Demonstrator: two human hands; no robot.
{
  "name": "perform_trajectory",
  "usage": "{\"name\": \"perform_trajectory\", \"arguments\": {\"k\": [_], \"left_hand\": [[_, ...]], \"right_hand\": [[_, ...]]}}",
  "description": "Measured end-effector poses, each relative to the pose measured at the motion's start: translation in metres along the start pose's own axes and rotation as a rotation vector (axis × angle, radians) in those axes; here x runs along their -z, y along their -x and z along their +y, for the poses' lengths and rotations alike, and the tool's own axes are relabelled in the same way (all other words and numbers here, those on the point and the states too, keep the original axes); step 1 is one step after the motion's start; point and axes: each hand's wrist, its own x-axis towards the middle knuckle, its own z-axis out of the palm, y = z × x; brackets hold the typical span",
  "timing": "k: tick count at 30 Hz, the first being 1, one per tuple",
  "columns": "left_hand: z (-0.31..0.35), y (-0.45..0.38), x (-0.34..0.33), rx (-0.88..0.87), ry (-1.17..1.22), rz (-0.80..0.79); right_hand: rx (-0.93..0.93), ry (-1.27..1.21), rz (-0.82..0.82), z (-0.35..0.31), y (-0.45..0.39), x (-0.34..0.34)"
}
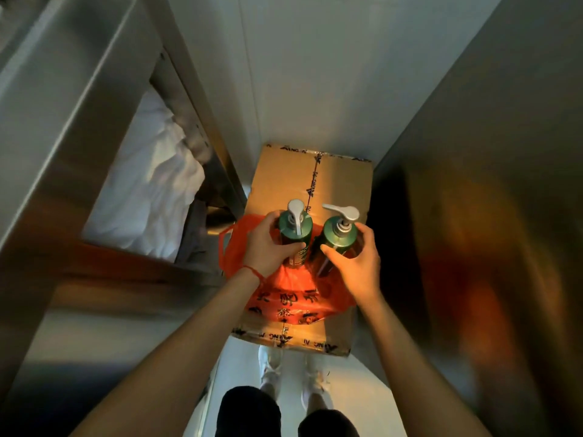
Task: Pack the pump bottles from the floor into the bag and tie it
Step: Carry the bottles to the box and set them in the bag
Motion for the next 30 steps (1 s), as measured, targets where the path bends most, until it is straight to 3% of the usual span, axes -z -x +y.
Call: {"name": "perform_trajectory", "arguments": {"k": [11, 30], "left_hand": [[-0.023, -0.015, -0.011, -0.055, -0.012, -0.026], [-0.017, -0.001, 0.002, -0.051, -0.014, -0.063]], "right_hand": [[0.002, 0.044, 0.019, 0.018, -0.013, -0.012], [0.040, 0.048, -0.091, 0.010, -0.003, -0.008]]}}
